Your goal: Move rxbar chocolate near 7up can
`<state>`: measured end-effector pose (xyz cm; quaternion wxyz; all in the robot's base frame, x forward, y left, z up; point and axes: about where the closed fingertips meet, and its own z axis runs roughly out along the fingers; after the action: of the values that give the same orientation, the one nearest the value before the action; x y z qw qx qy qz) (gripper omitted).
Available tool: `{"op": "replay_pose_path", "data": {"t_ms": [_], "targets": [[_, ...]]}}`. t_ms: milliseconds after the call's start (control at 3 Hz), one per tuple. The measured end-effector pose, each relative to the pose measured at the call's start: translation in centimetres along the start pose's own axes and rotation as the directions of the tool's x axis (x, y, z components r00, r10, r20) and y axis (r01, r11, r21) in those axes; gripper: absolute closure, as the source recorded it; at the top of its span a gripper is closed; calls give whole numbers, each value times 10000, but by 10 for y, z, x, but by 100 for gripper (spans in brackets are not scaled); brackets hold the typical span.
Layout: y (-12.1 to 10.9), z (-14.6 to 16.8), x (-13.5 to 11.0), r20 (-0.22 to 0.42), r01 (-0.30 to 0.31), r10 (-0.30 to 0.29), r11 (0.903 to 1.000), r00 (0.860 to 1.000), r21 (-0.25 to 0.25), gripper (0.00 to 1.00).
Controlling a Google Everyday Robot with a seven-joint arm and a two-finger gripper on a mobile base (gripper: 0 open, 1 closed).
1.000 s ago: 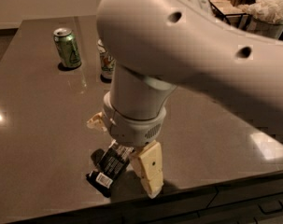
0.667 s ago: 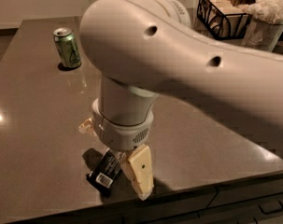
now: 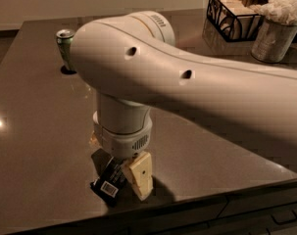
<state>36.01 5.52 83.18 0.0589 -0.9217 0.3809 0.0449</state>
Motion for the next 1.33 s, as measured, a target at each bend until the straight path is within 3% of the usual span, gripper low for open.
{"op": "replay_pose_path", "data": {"t_ms": [667, 1000, 1333], "targets": [[-3, -10, 25, -76, -619, 618, 9980, 9981, -154, 62], [-7, -20, 43, -27, -1309, 1309, 9914, 9914, 19, 85], [-17, -34, 67, -76, -2309, 2314, 9720, 9728, 428, 100]]}}
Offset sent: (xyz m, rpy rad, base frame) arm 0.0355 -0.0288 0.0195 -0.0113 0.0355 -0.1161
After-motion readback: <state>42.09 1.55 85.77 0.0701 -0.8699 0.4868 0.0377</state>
